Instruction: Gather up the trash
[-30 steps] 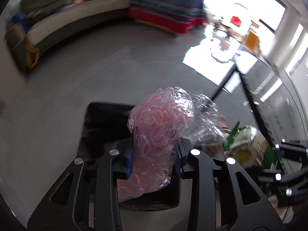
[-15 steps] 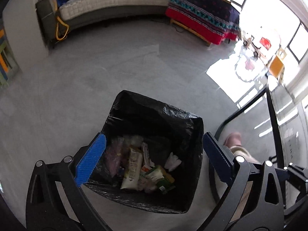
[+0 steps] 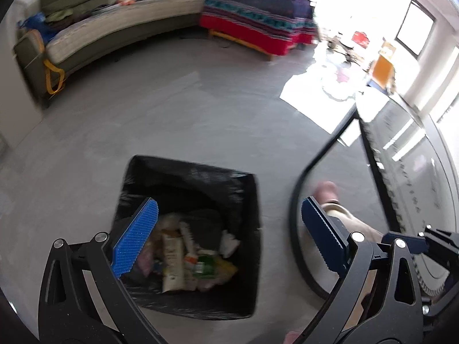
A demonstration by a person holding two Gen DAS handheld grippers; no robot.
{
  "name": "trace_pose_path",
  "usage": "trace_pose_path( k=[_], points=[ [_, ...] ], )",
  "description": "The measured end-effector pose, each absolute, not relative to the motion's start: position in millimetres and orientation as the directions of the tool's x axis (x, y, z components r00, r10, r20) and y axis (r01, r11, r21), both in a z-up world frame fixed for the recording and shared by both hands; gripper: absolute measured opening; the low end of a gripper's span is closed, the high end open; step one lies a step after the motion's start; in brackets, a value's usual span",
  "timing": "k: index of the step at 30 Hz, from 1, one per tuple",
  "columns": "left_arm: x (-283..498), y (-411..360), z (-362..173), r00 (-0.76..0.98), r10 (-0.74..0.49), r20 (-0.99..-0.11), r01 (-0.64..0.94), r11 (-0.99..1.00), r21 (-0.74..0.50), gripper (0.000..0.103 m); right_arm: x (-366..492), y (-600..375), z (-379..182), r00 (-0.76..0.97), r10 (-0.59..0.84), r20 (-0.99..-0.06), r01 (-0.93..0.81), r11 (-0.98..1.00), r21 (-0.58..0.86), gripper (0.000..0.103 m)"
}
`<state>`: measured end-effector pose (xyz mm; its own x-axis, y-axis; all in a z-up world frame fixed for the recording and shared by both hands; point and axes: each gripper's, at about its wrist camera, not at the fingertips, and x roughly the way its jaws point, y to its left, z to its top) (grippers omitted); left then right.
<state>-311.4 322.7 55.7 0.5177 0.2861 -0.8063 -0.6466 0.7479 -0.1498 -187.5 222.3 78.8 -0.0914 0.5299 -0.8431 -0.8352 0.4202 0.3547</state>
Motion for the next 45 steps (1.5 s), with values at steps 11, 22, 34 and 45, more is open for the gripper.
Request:
trace_pose_path(
  k=[11,22,34,45],
  points=[
    [-200.4,243.9,69.1,0.569,0.155,-0.807,-0.442,0.886,-0.141,0.097,-100.2,112.3,96.2,0.096,0.543,-0.834,-0.705,0.629,0.328,0.082],
    [-81.0,122.5,71.9,0.587,-0.029,-0.809,-0.149,0.978,-0.143,0.097,-30.2,-41.8,93.9,0.369,0.395,-0.841,-0.439,0.872,0.217,0.084],
    [12.5,9.3,36.5,0.529,-0.158,-0.834,0.089,0.987,-0.131,0.097,25.5,-164.4,36.0,0.467,0.187,-0.864,-0.112,0.982,0.152,0.084],
    [43.4,4.1,6.7,0.517,-0.097,-0.850,0.082,0.995,-0.064,0.097,50.0,-164.1,6.4,0.518,0.053,-0.854,-0.105,0.994,-0.002,0.086]
  ],
)
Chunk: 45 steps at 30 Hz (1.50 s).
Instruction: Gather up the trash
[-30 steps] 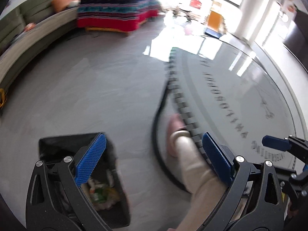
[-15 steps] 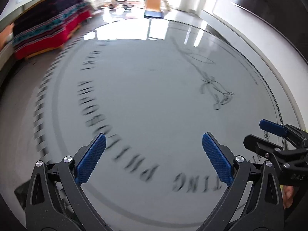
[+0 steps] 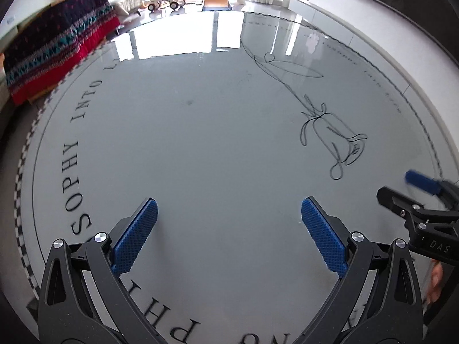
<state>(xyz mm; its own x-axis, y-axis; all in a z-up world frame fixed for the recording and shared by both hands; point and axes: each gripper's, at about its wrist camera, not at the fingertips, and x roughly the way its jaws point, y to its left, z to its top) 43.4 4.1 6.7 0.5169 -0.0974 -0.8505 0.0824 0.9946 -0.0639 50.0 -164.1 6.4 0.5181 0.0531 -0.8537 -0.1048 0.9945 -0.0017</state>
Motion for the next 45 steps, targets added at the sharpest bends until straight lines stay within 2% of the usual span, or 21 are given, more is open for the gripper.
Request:
trace_pose_path(
  k=[4,9,45],
  points=[
    [44.4,-2.8,1.7,0.543,-0.045,-0.839,0.096,0.995,0.009,0.097,54.4,-166.8,2.8,0.535,0.048,-0.844,-0.089,0.996,0.000,0.093],
    [45.0,-2.7,-0.1,0.566,-0.045,-0.823,0.089,0.996,0.007,0.097,53.1,-170.3,1.7,0.558,0.044,-0.829,-0.082,0.997,-0.002,0.100],
    [43.6,0.3,-1.8,0.566,-0.046,-0.823,0.091,0.996,0.006,0.097,53.7,-169.6,3.2,0.577,0.044,-0.816,-0.078,0.997,-0.001,0.100]
  ],
)
